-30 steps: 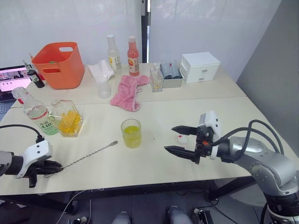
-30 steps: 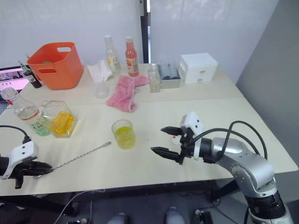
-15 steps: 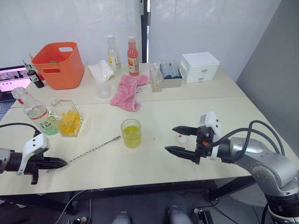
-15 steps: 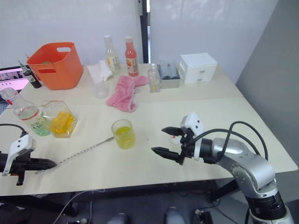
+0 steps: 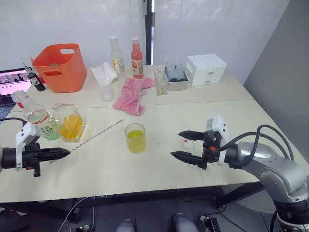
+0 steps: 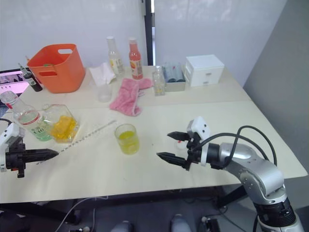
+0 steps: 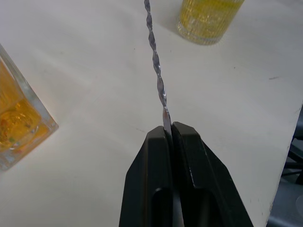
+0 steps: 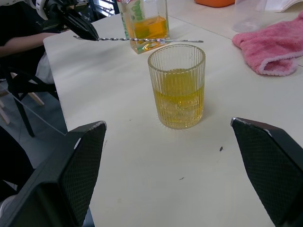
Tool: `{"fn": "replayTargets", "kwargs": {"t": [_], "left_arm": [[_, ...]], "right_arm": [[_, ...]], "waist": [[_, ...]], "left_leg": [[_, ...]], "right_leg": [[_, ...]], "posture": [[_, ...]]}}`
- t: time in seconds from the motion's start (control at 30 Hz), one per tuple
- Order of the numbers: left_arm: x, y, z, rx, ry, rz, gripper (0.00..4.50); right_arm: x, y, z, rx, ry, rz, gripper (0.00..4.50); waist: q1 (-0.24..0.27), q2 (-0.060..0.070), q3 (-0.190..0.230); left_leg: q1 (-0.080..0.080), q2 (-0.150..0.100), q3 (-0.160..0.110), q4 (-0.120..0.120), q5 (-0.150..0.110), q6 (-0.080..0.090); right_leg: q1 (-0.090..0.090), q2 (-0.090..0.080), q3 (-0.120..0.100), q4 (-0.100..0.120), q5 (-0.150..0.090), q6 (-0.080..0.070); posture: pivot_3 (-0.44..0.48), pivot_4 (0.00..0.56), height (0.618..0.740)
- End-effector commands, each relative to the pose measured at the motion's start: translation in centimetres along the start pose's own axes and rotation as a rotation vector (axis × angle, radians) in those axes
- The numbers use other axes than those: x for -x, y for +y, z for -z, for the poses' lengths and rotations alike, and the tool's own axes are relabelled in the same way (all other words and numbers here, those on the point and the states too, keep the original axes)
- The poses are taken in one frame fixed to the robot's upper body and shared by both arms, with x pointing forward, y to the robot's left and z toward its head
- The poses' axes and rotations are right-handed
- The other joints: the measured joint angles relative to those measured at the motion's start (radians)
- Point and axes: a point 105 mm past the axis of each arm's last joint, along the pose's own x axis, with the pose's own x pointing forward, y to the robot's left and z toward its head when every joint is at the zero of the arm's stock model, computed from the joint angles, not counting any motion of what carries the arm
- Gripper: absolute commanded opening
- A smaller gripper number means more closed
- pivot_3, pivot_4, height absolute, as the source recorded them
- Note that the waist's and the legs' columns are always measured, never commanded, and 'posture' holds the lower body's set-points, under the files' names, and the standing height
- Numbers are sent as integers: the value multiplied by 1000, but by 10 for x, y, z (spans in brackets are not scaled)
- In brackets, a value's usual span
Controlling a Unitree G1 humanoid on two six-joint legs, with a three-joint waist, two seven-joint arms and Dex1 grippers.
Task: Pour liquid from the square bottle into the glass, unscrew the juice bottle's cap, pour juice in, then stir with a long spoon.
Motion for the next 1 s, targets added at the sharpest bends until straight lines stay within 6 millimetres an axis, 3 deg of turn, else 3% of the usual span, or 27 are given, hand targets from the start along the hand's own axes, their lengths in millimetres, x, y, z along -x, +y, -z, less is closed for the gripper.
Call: {"fn": "replayTargets", "kwargs": {"t": [0.03, 0.23, 0.57, 0.77, 1.0], "left_arm": [[4, -4, -26, -34, -90, -5, 59], [-1, -16, -55, -35, -216, 20, 59], [-16, -56, -109, -25, -416, 166, 59], [-30, -83, -130, 3, -496, 269, 59], [-45, -102, -136, 28, -544, 332, 59]], "right_arm": [[1, -3, -13, 43, -37, 10, 4500], [0, -8, -20, 34, -72, 30, 4500], [-13, -23, -63, -87, -287, 58, 4500], [-36, -19, -99, -256, -473, -11, 4500], [-61, -8, -133, -454, -605, -120, 4500]], "waist": [[0, 0, 0], [0, 0, 0], [-2, 0, 0], [-6, 0, 0], [-18, 0, 0]], "left_leg": [[0, 0, 0, 0, 0, 0], [0, 0, 0, 0, 0, 0], [0, 0, -1, 0, 0, 0], [1, 0, -1, 0, 0, 0], [1, 0, -2, 0, 0, 0]], "right_leg": [[0, 0, 0, 0, 0, 0], [0, 0, 0, 0, 0, 0], [0, 0, 0, 0, 0, 0], [0, 0, 0, 1, 2, -3], [0, 1, 0, 2, 5, -8]], "posture": [[0, 150, 739], [0, 150, 739], [0, 150, 739], [0, 150, 739], [0, 150, 739]]}}
